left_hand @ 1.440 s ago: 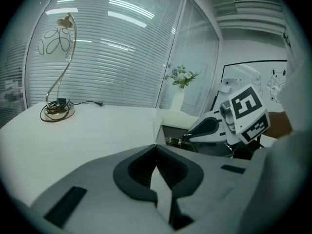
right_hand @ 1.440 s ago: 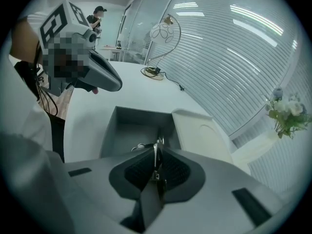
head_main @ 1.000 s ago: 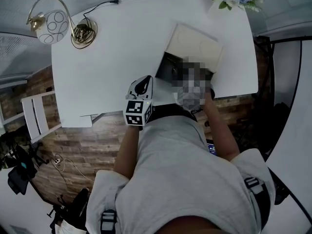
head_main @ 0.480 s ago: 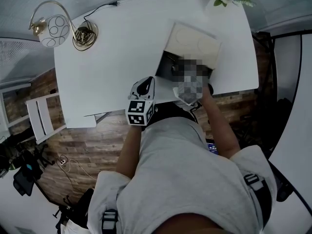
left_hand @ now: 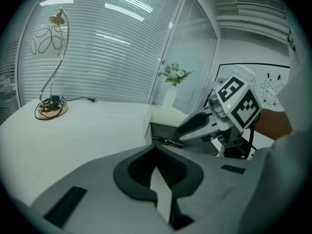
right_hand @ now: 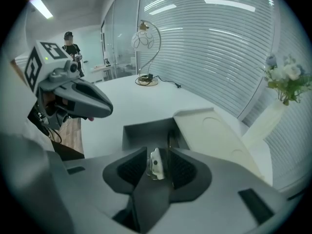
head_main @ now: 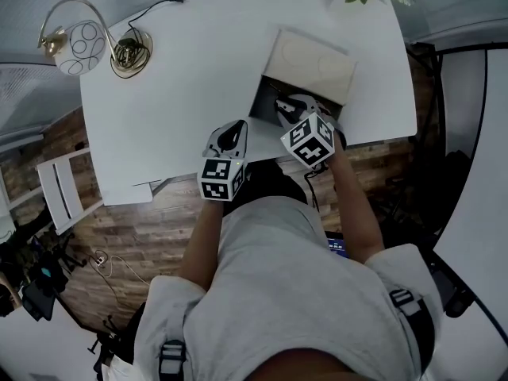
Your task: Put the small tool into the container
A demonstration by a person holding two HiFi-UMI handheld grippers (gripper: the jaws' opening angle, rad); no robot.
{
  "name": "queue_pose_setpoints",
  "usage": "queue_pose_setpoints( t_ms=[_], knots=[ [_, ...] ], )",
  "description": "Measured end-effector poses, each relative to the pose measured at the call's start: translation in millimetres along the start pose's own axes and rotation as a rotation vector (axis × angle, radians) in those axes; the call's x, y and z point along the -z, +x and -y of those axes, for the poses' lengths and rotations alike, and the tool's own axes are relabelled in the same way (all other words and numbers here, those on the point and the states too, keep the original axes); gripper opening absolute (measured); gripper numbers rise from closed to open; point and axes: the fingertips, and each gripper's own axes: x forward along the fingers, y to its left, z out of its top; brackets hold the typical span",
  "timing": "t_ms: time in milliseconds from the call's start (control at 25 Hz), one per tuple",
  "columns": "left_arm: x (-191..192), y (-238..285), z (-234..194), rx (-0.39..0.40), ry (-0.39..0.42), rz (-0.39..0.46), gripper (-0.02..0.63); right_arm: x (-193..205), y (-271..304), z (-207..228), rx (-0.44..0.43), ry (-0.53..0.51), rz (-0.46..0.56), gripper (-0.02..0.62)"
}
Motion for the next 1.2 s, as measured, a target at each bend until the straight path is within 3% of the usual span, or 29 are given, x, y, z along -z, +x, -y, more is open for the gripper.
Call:
queue_pose_setpoints(
  t_ms=[80, 280, 600, 960, 1200],
  knots=[
    [2.2, -3.3, -1.8, 0.010, -0.002, 0.000, 0.023, -8.9, -8.0, -3.5, 0.013, 0.026, 0.041, 0.144],
    [0.7, -14.5, -6.0, 0.038, 0.019, 0.010, 0.023, -23.5, -24.3, -16.5, 0.072, 0.135, 0.160, 0.043],
    [-14.0, -38.4, 4.5, 0.096, 0.105, 0.048, 0.023, -20.1, -78.8, -21.4, 0.224, 0.599, 0.405, 0.025],
    [-43.5, -66.3, 31.7, 0.149, 0.204, 0.117, 0.023, -13.4, -133.2, -38.9, 0.440, 0.613, 0.488, 0.025],
    [-81.3, -95.3, 49.4, 0.156, 0.247, 0.219, 0.023, -20.1, -181.6, -41.7, 0.579, 0.582, 0.556, 0.025]
  ],
)
